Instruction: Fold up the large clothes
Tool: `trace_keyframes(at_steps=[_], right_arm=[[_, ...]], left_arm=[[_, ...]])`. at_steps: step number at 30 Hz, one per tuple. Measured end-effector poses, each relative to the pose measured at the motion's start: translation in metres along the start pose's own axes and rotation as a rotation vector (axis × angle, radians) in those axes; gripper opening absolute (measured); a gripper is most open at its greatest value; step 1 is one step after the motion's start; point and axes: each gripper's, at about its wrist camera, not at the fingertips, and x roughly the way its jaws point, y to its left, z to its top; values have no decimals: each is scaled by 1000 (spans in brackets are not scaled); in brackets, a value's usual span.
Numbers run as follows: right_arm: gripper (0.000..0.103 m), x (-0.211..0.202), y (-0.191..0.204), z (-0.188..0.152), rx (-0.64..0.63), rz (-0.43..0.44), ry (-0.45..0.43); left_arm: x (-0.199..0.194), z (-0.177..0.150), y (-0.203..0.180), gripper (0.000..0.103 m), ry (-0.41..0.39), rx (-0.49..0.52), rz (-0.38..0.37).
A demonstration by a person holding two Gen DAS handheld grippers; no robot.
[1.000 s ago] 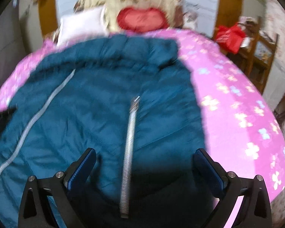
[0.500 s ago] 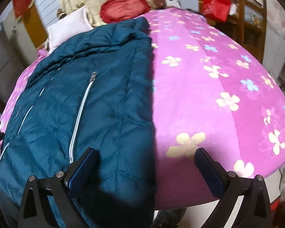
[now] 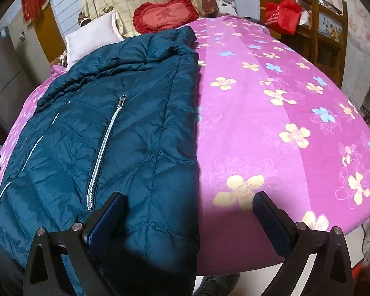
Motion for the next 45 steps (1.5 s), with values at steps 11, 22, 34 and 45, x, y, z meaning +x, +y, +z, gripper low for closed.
trace_keyframes(at_steps=[11,22,34,45], right_arm=[[103,0,2,-2,-17,-14,-2],[103,0,2,-1,-8,-8,3],[98,-19,-28,-13,21,234,5],[88,-15,-21,-16,95,575,66]], left_arm=[[-3,11,13,75,57,-148,-347],[3,47,3,74,-6,-65,-238],[17,39,-19,47,-46,79,-43],[23,37,-31,53,-81,133,45]])
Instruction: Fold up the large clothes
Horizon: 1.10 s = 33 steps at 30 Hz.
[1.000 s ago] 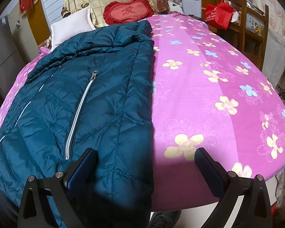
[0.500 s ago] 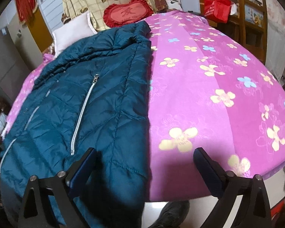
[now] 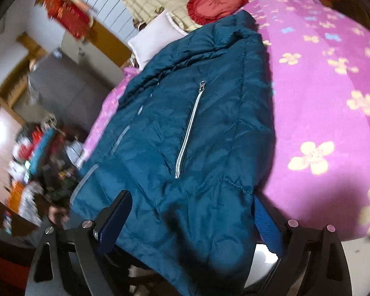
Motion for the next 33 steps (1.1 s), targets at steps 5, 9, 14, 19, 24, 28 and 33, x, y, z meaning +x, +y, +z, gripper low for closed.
trace_keyframes(at_steps=[5,9,14,19,24,28,33], right_arm=[[84,-15,-7,-14,31,3,-8],[84,-19,-9,-25,37,44,41],[83,3,-19,-35,50,-19,165],[74,-14,26,-32,-144,191,89],[74,0,3,-20,-35,95,73],[74,5,3,-13,-23,148,57],[71,19,10,-6,-43,92,21]], left_arm=[[0,1,1,53,0,0,-3],[-2,-1,0,53,-2,4,2],[-3,-1,-1,53,-1,-3,0],[-3,-1,0,56,-2,-10,-3],[-1,-1,-2,58,0,-15,0],[-2,0,-1,59,-2,-33,-10],[-2,1,-2,65,-9,-42,-27]])
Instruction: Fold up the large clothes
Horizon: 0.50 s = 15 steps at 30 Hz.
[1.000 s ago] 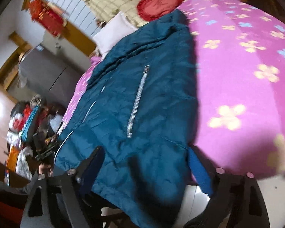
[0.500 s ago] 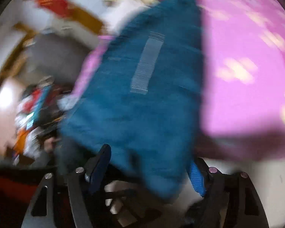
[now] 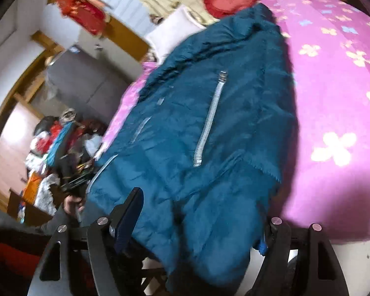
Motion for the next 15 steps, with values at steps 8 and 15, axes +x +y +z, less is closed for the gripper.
trace_keyframes(at_steps=[8,15], right_arm=[[41,3,20,-2,-98,-138,9],[39,7,26,-10,-239,-243,4]], left_arm=[[-4,-1,9,67,-1,-60,-77],[-4,0,9,67,-8,-96,-79]])
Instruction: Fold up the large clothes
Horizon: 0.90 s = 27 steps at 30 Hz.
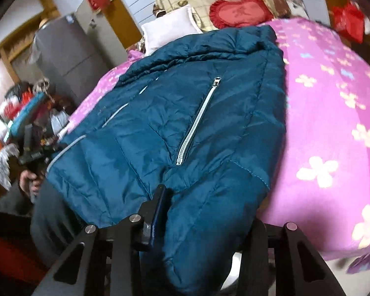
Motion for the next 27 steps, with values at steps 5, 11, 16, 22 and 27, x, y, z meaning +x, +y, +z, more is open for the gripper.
trace_keyframes(at_steps=[5,11,16,22,27], right_arm=[[39,1,4,-3,33,-36,-27],[15,-6,27,2,-64,-85,-30],[12,-41,39,2,-47,-131,-201],[11,-65,61,-8,-33,-240,-310],[11,-89,79,-19,22,-269,-364]], left_arm=[[0,2,12,15,20,-69,30],[-18,12,4,8,-44,-51,39],[-48,33,6,8,-150,-71,32],[-77,38,9,8,-226,-99,18],[-113,32,14,8,-289,-129,-21]])
